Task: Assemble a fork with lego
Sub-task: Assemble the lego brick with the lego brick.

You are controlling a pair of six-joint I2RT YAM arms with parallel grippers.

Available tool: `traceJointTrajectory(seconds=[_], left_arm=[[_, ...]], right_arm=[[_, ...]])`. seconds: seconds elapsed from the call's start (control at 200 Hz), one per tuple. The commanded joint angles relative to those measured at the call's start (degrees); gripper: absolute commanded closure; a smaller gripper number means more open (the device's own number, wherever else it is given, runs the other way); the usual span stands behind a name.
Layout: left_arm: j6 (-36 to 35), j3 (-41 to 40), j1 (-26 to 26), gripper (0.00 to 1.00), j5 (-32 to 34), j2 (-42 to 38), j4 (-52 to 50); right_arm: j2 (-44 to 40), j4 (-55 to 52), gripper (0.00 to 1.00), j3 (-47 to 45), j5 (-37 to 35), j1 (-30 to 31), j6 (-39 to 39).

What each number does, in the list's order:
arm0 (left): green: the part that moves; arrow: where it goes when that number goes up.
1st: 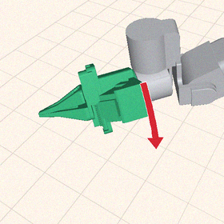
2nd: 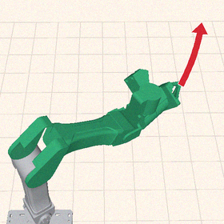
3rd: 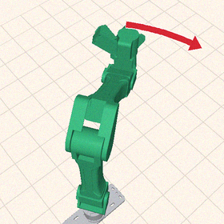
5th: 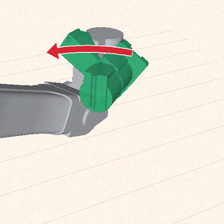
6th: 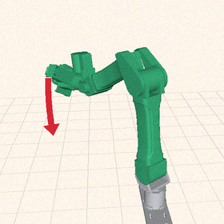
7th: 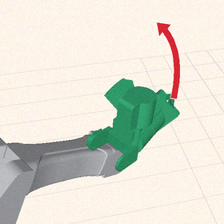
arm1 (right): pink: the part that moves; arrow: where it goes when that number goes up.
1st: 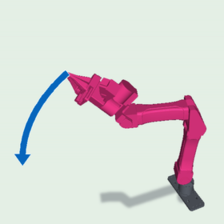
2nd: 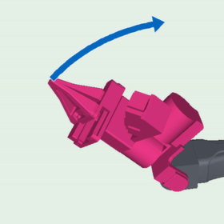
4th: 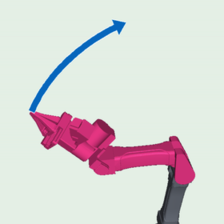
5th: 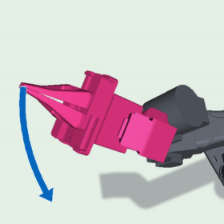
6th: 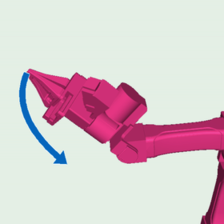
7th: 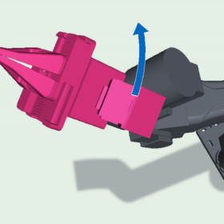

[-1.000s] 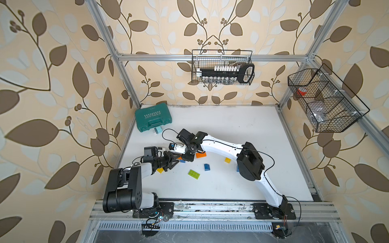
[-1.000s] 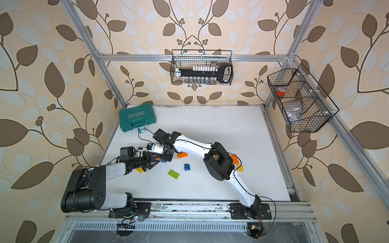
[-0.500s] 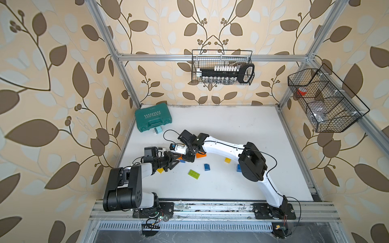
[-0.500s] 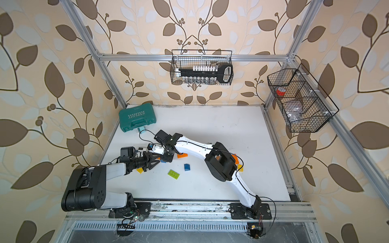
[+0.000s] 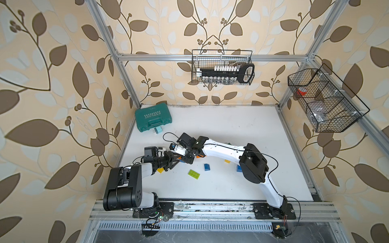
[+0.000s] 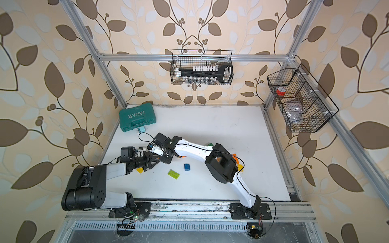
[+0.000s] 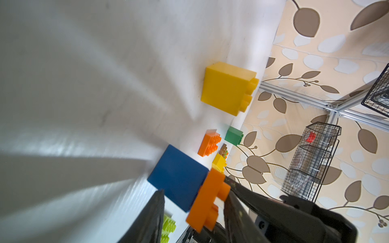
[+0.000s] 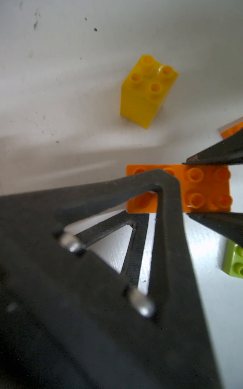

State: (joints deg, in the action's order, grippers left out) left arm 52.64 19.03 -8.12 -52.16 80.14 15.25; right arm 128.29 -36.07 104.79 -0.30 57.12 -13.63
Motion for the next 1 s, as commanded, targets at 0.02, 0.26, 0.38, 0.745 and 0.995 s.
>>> traceJointTrajectory(seconds=[0.02, 0.26, 0.38, 0.745, 0.995], left_arm=[[-0.34, -1.34, 0.91, 0.53, 2.85, 1.25, -2.94], [-1.06, -1.53, 1.69, 0.54, 3.82, 1.69, -3.85], [-0.92, -1.61, 1.91, 0.48, 3.82, 1.60, -3.79], [-0.08, -2.25, 1.89, 0.53, 4.35, 2.04, -2.47], [-1.29, -2.39, 1.89, 0.60, 6.93, 5.56, -6.93]], right_arm=[[-0.12, -1.34, 0.79, -2.99, -2.76, 0.71, 3.16], [-2.22, 2.47, 0.78, -7.79, -3.52, 1.21, 0.86], [-3.81, 4.82, 0.79, -9.83, -3.07, 1.24, 1.01], [-2.54, 3.21, 0.79, -7.58, -1.99, 1.16, 5.15], [0.39, -1.90, 0.77, -4.50, -3.79, 0.15, 4.04]])
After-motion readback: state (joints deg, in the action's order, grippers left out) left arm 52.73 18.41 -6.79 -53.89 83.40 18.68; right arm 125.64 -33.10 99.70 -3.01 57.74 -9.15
